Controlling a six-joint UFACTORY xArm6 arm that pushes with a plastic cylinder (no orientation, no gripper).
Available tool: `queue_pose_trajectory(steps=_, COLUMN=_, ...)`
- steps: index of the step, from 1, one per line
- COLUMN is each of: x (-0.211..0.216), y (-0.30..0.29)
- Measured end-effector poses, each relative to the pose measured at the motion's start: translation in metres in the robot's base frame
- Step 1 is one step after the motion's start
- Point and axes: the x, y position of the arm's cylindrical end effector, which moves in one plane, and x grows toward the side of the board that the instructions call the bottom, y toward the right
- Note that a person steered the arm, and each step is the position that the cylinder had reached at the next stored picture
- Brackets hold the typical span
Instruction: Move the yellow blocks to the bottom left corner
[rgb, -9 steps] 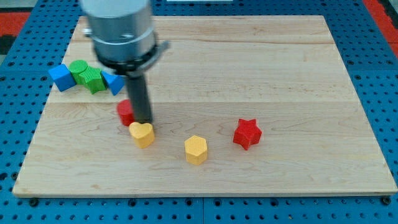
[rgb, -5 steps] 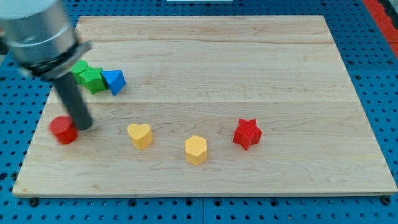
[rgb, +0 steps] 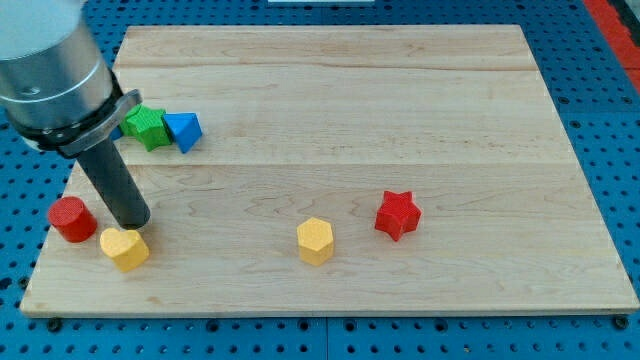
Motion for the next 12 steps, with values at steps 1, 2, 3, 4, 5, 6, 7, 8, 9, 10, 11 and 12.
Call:
queue_pose_trajectory(steps=1, x=-0.039, y=0.122)
queue_pose_trajectory(steps=2, x=-0.017, y=0.240)
queue_pose_trajectory(steps=3, x=0.028, y=0.229)
queue_pose_trajectory(steps=4, x=0.035, y=0.113)
queue_pose_trajectory(steps=5, x=0.011, y=0.072)
queue_pose_trajectory(steps=6, x=0.056, y=0.161)
queue_pose_trajectory(steps=7, x=0.075, y=0.258)
queue_pose_trajectory(steps=8, x=0.039, y=0.328)
queue_pose_trajectory(steps=9, x=0.013, y=0.295)
queue_pose_trajectory(steps=10, x=-0.009, y=0.208)
queue_pose_trajectory(steps=11, x=-0.042, y=0.148)
queue_pose_trajectory(steps=12, x=-0.070, y=0.151)
